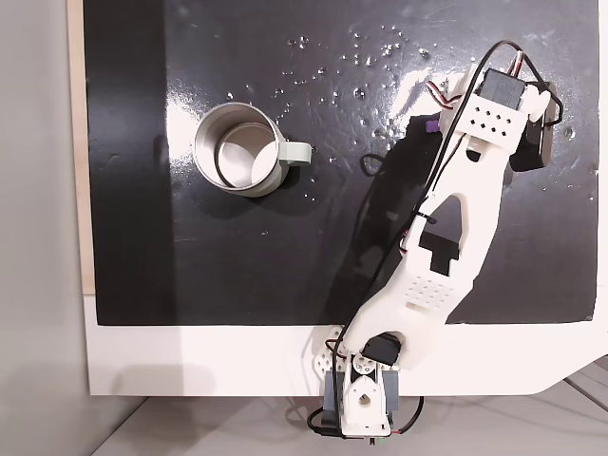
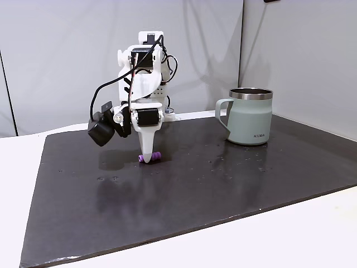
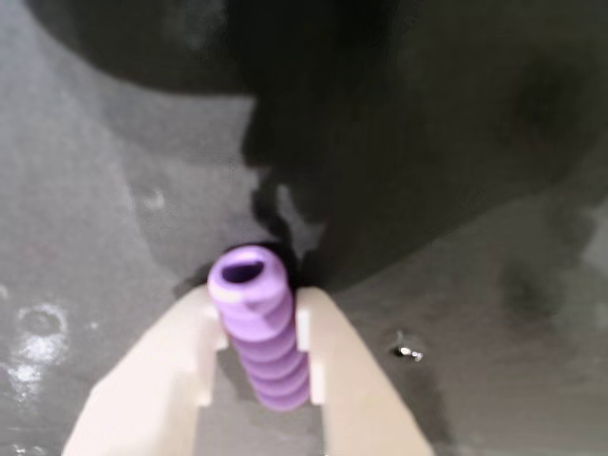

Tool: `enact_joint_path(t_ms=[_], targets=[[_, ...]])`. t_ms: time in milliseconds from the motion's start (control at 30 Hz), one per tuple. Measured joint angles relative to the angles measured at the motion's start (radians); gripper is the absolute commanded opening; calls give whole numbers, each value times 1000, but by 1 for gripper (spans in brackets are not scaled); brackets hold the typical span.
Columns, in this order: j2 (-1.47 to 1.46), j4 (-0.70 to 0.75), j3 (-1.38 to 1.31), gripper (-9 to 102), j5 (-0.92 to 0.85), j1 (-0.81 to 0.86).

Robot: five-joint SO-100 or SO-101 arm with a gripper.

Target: Grasp a pengrip and put it in the cup.

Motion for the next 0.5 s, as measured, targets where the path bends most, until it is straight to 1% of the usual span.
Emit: enact_joint_path(t_ms=[167,367,500], targets=[[-3,100,-120,0,25,-2],[-54,324,-436,0,41,-23],[11,356,-449,0,41,-60]])
